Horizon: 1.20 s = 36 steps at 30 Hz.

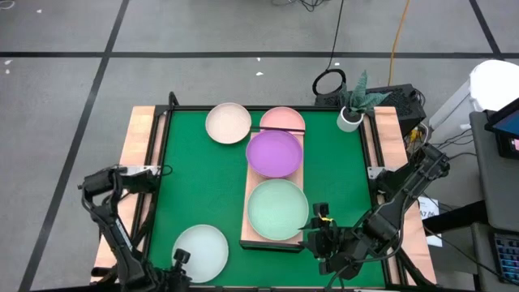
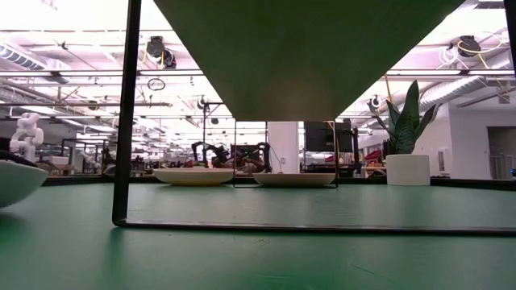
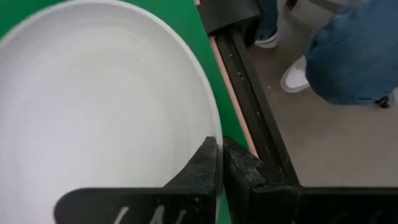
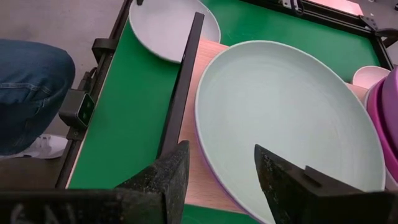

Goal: Place and stack plates onto a shelf
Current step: Stack the grey plate on top of the light green plate on the shelf

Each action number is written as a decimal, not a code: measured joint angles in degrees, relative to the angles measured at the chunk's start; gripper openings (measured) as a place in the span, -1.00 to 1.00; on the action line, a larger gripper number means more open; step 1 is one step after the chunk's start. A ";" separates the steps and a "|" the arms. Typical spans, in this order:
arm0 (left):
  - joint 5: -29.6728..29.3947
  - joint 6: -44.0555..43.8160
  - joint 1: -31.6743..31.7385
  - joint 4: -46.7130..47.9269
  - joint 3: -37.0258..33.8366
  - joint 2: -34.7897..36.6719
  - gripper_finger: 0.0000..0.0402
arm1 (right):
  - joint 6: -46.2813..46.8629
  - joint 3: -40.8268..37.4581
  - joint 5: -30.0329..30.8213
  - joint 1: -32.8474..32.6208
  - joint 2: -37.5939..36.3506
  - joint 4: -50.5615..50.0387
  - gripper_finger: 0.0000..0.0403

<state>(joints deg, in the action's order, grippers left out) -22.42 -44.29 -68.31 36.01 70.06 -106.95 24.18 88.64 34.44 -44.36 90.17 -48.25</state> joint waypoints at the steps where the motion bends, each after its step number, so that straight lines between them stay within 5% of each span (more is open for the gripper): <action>1: 0.31 -0.45 0.00 1.49 0.54 0.79 -0.95 | 0.00 0.00 0.00 0.00 0.00 -0.03 -0.18; 14: -3.85 9.60 3.27 28.63 14.41 13.21 -0.95 | -0.93 0.02 2.42 -0.16 -0.79 -3.22 -0.18; 27: -6.02 43.95 20.32 23.21 17.38 19.79 -0.95 | -1.27 0.02 6.46 -0.37 -0.87 -7.97 -0.18; 36: 6.19 62.40 33.21 11.66 17.38 19.06 -0.95 | 3.22 0.02 6.52 -0.39 -0.87 -15.48 -0.18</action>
<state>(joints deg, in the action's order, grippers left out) -16.23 18.11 -35.10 47.67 87.44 -87.89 27.40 88.66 40.97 -44.75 89.30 -63.73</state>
